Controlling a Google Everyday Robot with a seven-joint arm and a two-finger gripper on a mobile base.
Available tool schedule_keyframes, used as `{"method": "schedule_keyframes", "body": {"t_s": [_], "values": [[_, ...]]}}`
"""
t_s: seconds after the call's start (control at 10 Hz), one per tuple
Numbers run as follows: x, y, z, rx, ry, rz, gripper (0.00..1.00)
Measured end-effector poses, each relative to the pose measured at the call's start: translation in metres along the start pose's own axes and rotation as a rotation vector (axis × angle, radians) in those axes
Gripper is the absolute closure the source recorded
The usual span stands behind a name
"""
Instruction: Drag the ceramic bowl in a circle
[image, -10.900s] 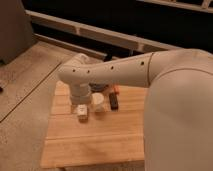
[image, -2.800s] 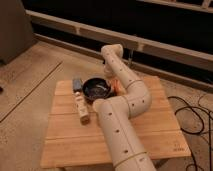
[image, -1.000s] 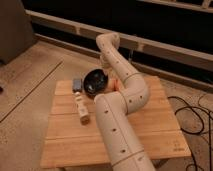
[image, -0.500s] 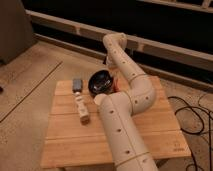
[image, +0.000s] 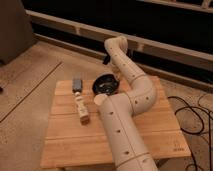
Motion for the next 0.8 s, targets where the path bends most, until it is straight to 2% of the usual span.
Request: {"method": "schedule_keyframes", "body": {"t_s": [0.5, 0.6, 0.8], "values": [[-0.017, 0.021, -0.007, 0.017, -0.039, -0.072, 1.0], [-0.018, 0.025, -0.007, 0.013, -0.044, -0.084, 1.0], [-0.026, 0.046, -0.014, -0.026, -0.071, -0.124, 1.0]]}}
